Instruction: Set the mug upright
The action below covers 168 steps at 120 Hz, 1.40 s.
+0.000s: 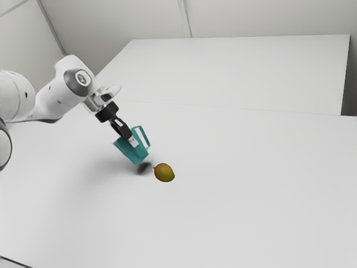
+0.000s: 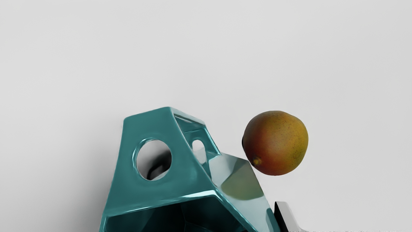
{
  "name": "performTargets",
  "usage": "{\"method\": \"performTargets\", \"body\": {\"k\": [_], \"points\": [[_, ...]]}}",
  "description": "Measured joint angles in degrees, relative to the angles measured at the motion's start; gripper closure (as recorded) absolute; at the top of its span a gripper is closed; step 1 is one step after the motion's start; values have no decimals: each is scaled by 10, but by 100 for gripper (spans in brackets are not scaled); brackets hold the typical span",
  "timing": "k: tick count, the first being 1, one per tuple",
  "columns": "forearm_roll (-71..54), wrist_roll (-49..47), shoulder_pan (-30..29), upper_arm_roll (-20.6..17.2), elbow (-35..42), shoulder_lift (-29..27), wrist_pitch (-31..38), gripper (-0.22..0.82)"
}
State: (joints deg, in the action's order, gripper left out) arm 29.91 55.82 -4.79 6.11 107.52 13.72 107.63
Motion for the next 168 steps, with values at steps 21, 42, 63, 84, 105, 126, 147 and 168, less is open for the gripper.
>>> {"method": "performTargets", "body": {"k": [21, 42, 63, 84, 105, 126, 147, 168], "points": [[-97, -34, 34, 0, 20, -12, 53, 78], [-172, -65, 54, -1, 22, -8, 99, 78], [-232, -97, 63, 2, 66, -22, 138, 78], [-274, -130, 71, 5, 90, -30, 165, 78], [-319, -168, 87, 5, 110, -32, 206, 78], [-332, -201, 92, 7, 125, -32, 233, 78], [-331, -224, 92, 8, 129, -32, 245, 57], [-329, -236, 92, 8, 127, -42, 247, 25]]}}
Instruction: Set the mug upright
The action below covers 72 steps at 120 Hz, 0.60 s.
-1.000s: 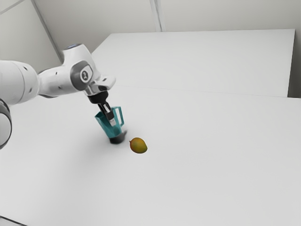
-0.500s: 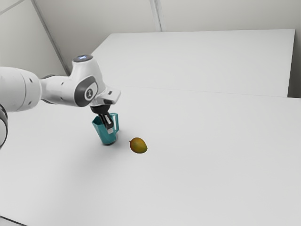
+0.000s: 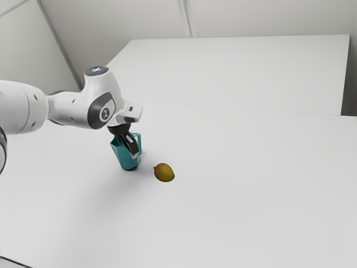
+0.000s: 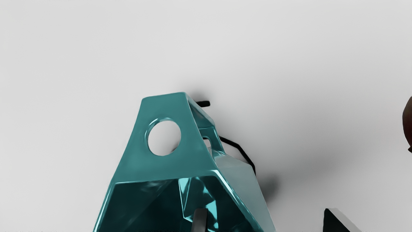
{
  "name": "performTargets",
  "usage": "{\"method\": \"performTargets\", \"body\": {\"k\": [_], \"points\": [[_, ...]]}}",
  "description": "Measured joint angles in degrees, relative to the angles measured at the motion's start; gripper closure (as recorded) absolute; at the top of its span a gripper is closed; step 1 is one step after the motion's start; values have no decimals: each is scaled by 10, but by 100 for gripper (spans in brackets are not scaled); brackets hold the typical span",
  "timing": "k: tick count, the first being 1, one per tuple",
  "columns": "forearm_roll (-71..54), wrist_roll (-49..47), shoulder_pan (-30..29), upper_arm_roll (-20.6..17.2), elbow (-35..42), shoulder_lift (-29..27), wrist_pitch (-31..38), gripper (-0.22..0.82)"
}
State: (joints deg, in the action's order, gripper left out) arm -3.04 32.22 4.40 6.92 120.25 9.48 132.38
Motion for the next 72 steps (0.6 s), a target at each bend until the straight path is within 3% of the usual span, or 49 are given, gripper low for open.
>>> {"method": "performTargets", "body": {"k": [30, 72], "points": [[4, -18, 2, 3, -19, -56, -25, 8], [-1, -63, 1, 9, -188, -79, -194, 1]]}}
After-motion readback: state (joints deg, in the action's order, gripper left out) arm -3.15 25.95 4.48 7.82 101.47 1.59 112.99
